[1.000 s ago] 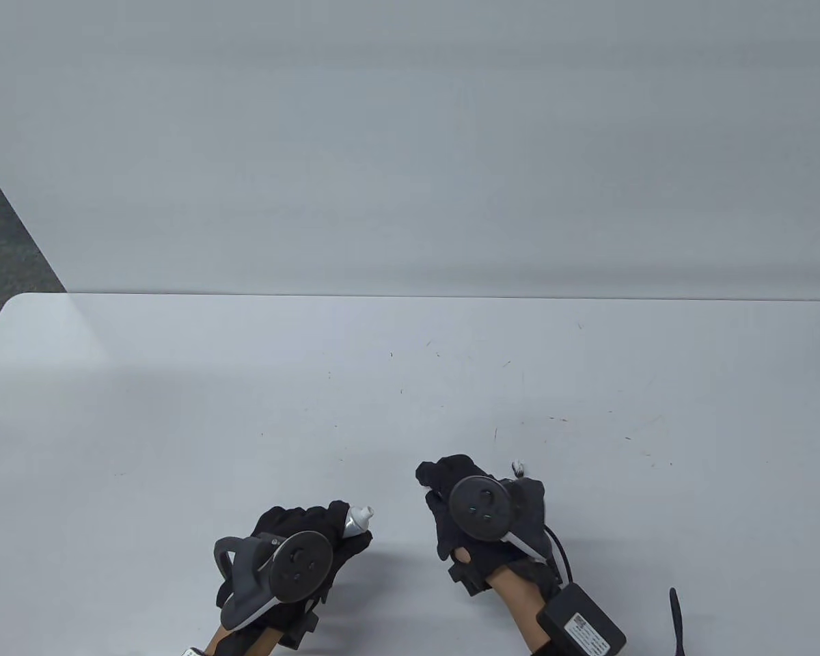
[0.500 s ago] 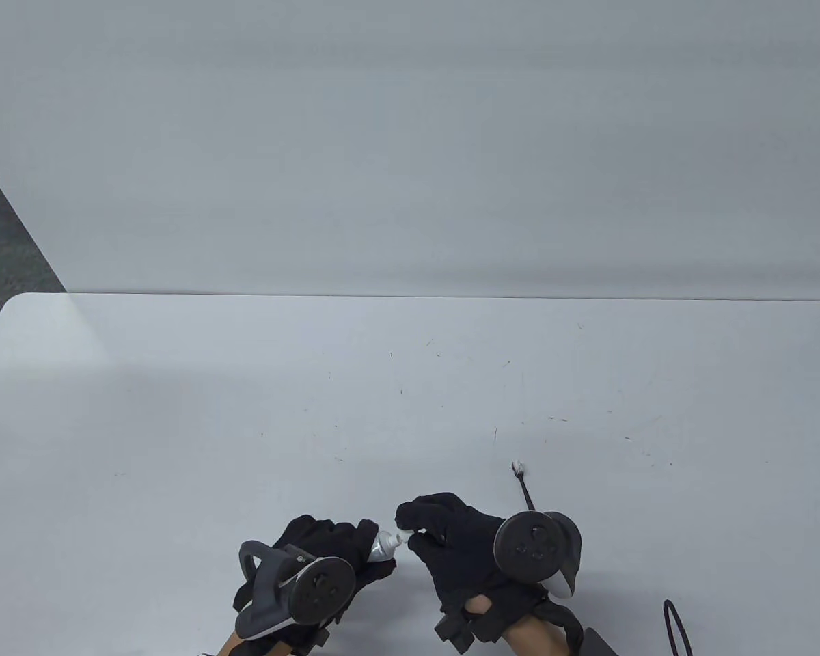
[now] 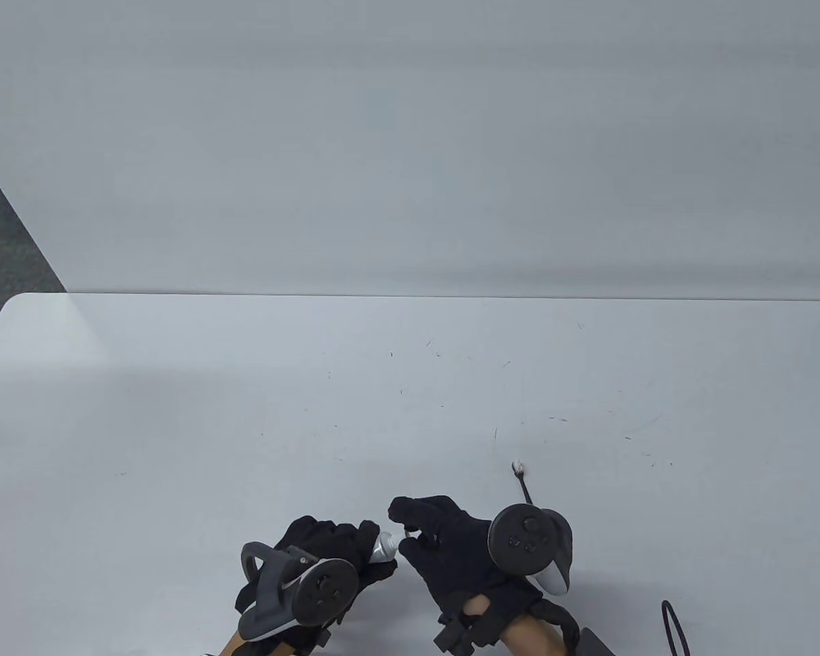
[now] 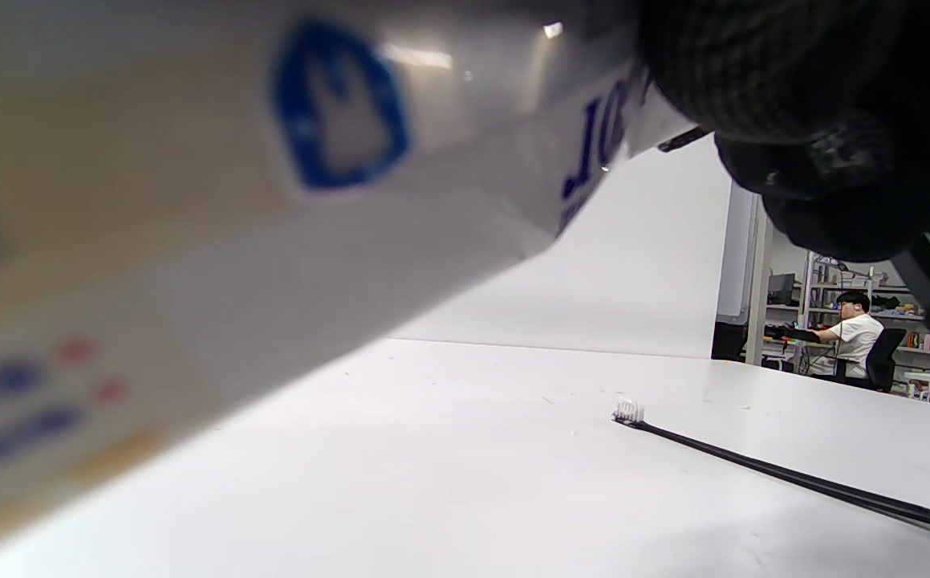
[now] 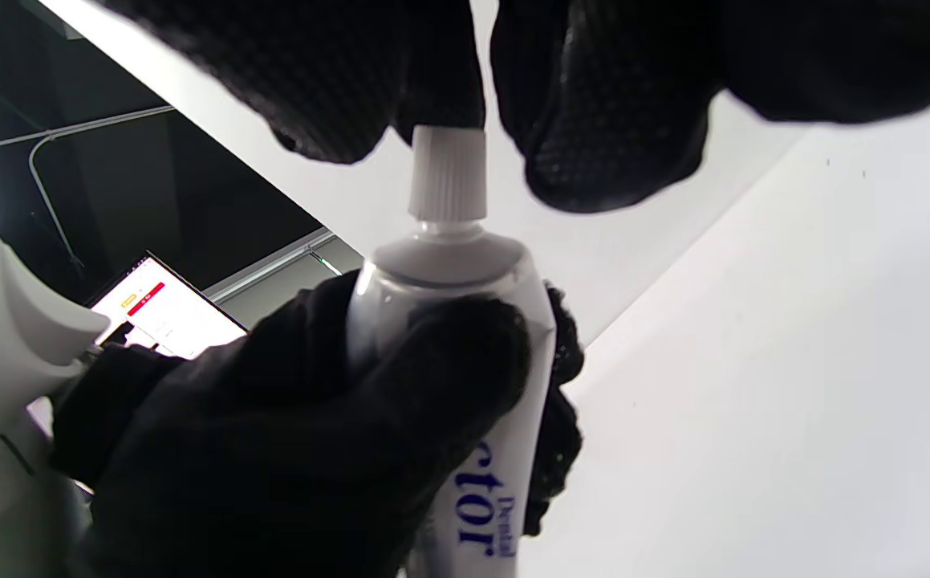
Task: Squeeze toothpaste onto toothbrush
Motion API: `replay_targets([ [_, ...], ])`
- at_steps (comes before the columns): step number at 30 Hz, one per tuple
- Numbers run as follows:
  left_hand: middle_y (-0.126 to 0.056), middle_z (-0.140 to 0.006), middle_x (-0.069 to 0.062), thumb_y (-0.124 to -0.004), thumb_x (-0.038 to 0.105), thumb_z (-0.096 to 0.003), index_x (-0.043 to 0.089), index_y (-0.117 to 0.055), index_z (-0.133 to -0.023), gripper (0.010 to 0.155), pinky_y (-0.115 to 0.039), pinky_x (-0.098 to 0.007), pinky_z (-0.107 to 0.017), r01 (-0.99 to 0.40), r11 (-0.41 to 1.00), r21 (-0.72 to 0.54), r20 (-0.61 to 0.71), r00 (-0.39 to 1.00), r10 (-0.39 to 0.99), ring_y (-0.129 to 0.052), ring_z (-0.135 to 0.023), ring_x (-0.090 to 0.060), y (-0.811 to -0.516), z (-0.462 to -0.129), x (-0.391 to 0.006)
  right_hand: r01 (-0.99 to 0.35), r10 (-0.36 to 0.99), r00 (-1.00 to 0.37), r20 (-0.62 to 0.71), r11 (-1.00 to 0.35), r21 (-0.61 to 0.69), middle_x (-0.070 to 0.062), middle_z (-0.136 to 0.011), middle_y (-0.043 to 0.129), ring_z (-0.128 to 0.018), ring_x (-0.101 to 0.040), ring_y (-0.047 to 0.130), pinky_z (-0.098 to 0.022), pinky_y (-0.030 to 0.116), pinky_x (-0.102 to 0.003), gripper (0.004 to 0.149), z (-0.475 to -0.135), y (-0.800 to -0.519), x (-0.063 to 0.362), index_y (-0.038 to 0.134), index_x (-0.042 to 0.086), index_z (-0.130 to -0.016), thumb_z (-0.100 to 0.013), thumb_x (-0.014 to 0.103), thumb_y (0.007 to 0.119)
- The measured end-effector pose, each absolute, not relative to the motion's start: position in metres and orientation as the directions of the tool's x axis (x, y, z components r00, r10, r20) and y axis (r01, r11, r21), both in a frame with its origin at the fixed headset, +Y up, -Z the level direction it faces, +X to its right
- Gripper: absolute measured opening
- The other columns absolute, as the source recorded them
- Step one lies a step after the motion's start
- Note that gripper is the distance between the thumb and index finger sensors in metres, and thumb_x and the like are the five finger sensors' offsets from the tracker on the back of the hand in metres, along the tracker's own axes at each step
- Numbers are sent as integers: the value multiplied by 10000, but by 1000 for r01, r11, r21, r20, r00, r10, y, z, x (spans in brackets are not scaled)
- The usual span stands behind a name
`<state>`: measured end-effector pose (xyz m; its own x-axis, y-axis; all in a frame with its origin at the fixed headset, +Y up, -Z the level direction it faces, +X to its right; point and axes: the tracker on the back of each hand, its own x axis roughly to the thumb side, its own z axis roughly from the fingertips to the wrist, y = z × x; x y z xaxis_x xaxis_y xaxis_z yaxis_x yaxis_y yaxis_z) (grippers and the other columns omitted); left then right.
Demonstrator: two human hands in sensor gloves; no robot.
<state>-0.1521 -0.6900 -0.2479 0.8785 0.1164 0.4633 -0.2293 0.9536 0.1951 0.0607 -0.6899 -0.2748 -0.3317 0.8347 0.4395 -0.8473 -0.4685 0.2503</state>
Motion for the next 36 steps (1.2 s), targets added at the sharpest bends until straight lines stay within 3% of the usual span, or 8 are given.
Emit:
replay_targets([
  [6,-995,-697,-100,-805,634,-314,167,-837,-829,696,-819,-556,-448,-219,954,206,467,878,100,-1016,-481,-414,-691,-247,-152,-828,815,-381,436,-511,232,-219,-871,725,-478,-319,928,-259,839,-502,445,-274,-692,56,779,69,-809,-402,248,773],
  [11,-996,-696,-98,-805,634,-314,168,-838,-828,695,-819,-556,-447,-205,957,207,470,878,86,-1016,-481,-412,-691,-246,-149,-817,813,-446,375,-541,199,-214,-823,785,-466,-346,950,-247,848,-516,465,-276,-699,58,838,44,-709,-428,386,694],
  [16,-996,-696,-99,-805,633,-315,167,-838,-828,695,-819,-557,-447,-208,955,211,465,881,89,-1017,-479,-414,-690,-247,-151,-827,861,-352,368,-470,309,-226,-912,658,-541,-360,898,-295,818,-531,554,-278,-700,59,667,60,-882,-427,370,725],
  [20,-996,-696,-99,-805,634,-315,168,-837,-829,695,-819,-555,-449,-192,957,220,463,883,71,-1017,-480,-412,-690,-247,-151,-813,808,-427,407,-540,219,-216,-876,703,-522,-350,914,-291,826,-526,446,-273,-697,54,745,59,-797,-425,304,720],
  [24,-997,-695,-100,-806,633,-313,167,-839,-828,695,-819,-557,-446,-196,957,212,465,882,78,-1017,-479,-413,-691,-246,-149,-797,773,-498,393,-586,143,-205,-806,812,-466,-360,958,-254,846,-531,439,-273,-699,59,895,88,-647,-433,400,671],
  [29,-996,-695,-98,-805,633,-314,167,-838,-828,694,-820,-555,-447,-196,956,218,461,884,77,-1017,-479,-411,-690,-246,-150,-821,858,-348,377,-473,319,-226,-924,632,-580,-376,877,-328,802,-550,532,-275,-700,57,661,72,-880,-433,356,715],
  [31,-998,-694,-99,-806,633,-313,168,-839,-828,695,-819,-556,-447,-198,956,218,462,884,78,-1018,-478,-412,-690,-246,-150,-816,840,-372,394,-499,293,-218,-911,650,-576,-367,884,-330,806,-547,461,-274,-699,54,694,85,-840,-430,295,714],
  [36,-998,-693,-99,-805,634,-312,168,-840,-827,695,-820,-555,-446,-190,958,213,468,881,71,-1018,-477,-411,-691,-245,-147,-829,829,-451,332,-526,188,-211,-812,808,-482,-374,956,-278,839,-553,442,-276,-703,62,889,78,-648,-436,386,654],
])
